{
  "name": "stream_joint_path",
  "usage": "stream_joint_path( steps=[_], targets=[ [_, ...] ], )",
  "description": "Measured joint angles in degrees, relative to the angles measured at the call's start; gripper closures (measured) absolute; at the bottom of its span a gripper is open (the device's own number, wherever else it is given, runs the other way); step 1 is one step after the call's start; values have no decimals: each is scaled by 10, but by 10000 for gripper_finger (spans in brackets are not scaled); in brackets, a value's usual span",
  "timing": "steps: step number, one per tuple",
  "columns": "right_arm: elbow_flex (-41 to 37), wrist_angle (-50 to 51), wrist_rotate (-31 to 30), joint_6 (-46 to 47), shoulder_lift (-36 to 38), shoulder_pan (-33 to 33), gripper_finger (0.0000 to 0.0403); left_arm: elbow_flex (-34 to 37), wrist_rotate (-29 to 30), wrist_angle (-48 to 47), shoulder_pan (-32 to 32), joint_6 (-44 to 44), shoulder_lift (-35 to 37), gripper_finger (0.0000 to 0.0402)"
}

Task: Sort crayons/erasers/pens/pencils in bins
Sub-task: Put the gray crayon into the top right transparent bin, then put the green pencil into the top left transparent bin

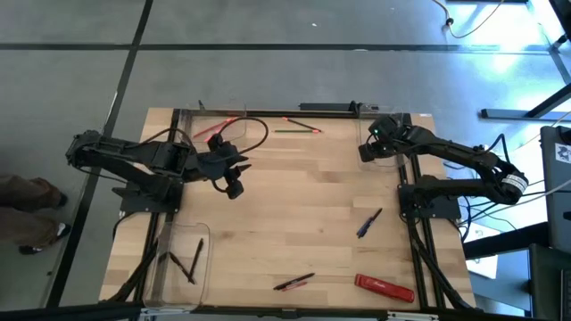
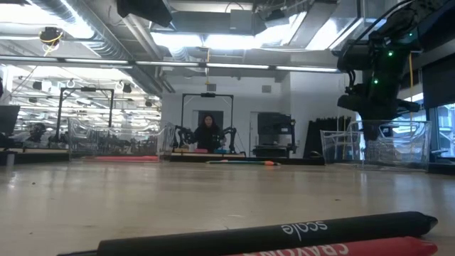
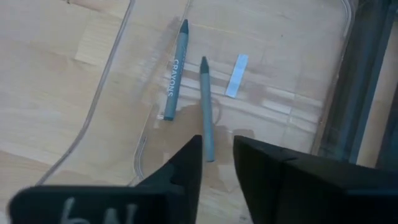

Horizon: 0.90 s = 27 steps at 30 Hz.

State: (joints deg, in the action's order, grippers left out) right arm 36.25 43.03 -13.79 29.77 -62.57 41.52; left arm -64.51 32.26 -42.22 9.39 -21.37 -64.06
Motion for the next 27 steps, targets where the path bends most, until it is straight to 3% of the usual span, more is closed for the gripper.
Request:
stream_joint_path(
  steps=[9, 18, 24, 27],
  targets=[
    [12, 1, 4, -5, 0, 0, 261, 0, 0, -6, 0, -7, 0, 310],
    [120, -29, 89, -216, 1, -39, 271, 0, 0, -7, -8, -50, 0, 310],
    [143, -150, 192, -419, -4, -84, 273, 0, 0, -7, -24, -52, 0, 310],
    [142, -198, 226, -453, -26, -92, 273, 0, 0, -7, -33, -52, 0, 310]
  ],
)
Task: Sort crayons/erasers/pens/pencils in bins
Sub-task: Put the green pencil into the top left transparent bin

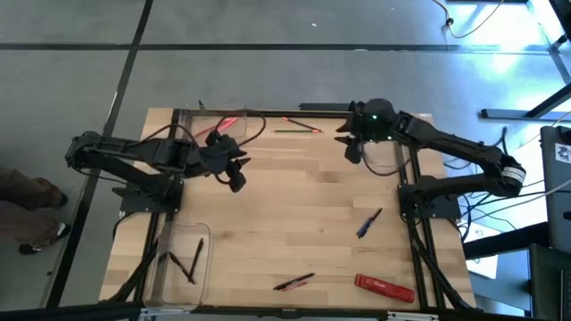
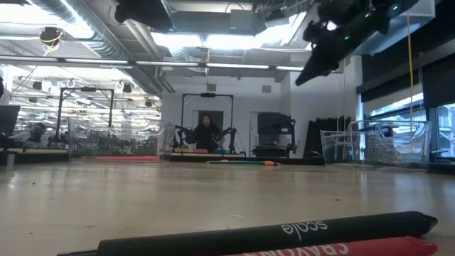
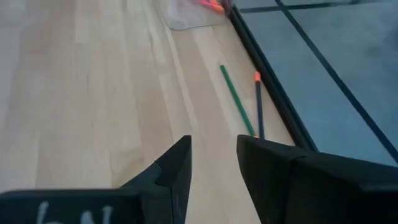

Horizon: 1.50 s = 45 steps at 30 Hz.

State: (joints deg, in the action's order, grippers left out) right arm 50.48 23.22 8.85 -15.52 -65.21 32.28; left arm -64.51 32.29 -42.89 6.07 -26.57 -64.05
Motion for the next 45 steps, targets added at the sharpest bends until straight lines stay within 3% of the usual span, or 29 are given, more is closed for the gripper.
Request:
stream_joint_path(
  steps=[8, 12, 18, 26, 34, 45],
  targets=[
    [38, -33, 2, -30, -129, 0, 273, 0, 0, 0, -15, 1, 0, 310],
    [136, 20, 2, -44, -215, 0, 273, 0, 0, 0, -22, 1, 0, 310],
    [300, 182, 2, -79, -365, 20, 273, 0, 0, 0, -27, 1, 0, 310],
    [426, 261, 0, -134, -516, 35, 273, 0, 0, 0, -27, 1, 0, 310],
    [487, 262, -28, -135, -591, 52, 273, 0, 0, 0, -27, 1, 0, 310],
    [486, 271, -47, -185, -605, 58, 273, 0, 0, 0, -27, 1, 0, 310]
  ],
)
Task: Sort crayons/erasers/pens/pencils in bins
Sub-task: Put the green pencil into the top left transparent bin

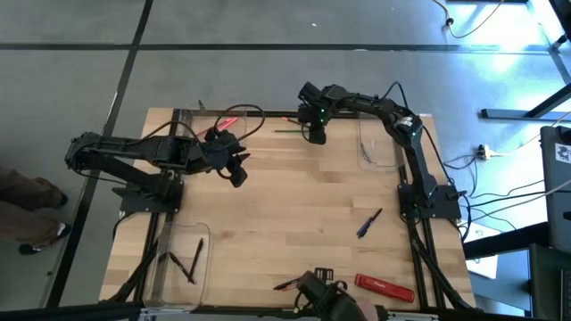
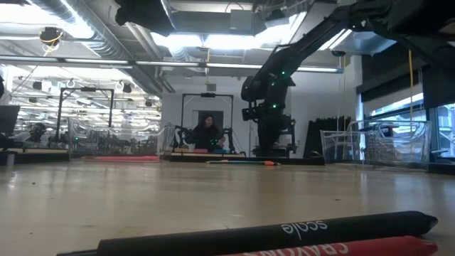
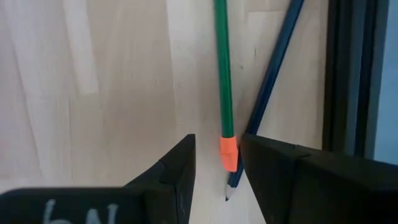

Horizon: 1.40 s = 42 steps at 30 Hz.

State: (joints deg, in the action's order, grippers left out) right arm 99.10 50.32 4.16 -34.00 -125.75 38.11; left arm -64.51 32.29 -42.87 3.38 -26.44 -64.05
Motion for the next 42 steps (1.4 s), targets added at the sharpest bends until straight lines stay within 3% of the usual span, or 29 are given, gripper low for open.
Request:
stream_joint_path(
  steps=[9, 15, 26, 42],
  targets=[
    [0, -2, -3, -23, -21, 1, 273, 0, 0, 0, 0, -1, 0, 310],
    [0, -1, -36, -23, -32, 2, 273, 0, 0, 0, 0, -2, 0, 310],
    [0, 16, -28, -40, -36, 3, 274, 0, 0, 0, 0, -4, 0, 310],
    [0, 11, -25, -39, -37, 3, 374, 0, 0, 0, 0, -4, 0, 310]
  ],
)
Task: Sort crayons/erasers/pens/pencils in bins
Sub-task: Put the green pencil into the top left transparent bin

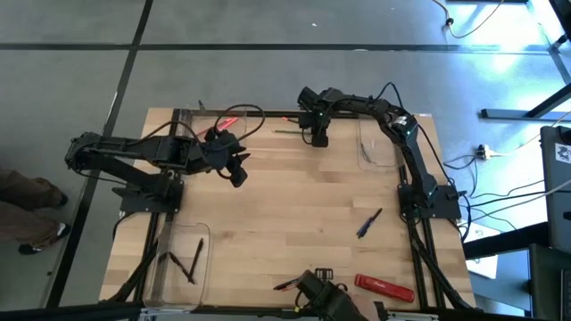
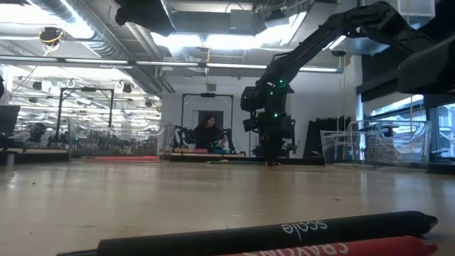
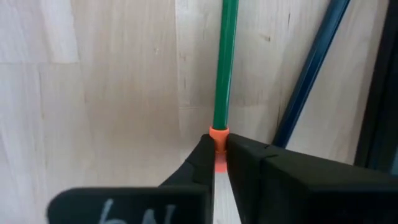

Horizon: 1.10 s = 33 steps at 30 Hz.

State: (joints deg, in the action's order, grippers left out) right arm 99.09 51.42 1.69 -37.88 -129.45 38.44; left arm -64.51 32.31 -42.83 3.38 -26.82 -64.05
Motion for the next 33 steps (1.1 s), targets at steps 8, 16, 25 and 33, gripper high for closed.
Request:
stream_joint_path(
  steps=[8, 16, 25, 33],
  targets=[
    [0, 3, 0, 17, 0, 0, 374, 0, 0, 0, 0, 0, 0, 310],
    [14, 32, 13, 39, -3, -2, 373, 0, 0, 0, 0, 0, 0, 310],
    [77, 84, 29, 64, -4, -4, 373, 0, 0, 0, 0, 0, 0, 310],
    [173, 103, 29, 93, -3, -34, 372, 0, 0, -1, 0, 2, 3, 310]
  ],
)
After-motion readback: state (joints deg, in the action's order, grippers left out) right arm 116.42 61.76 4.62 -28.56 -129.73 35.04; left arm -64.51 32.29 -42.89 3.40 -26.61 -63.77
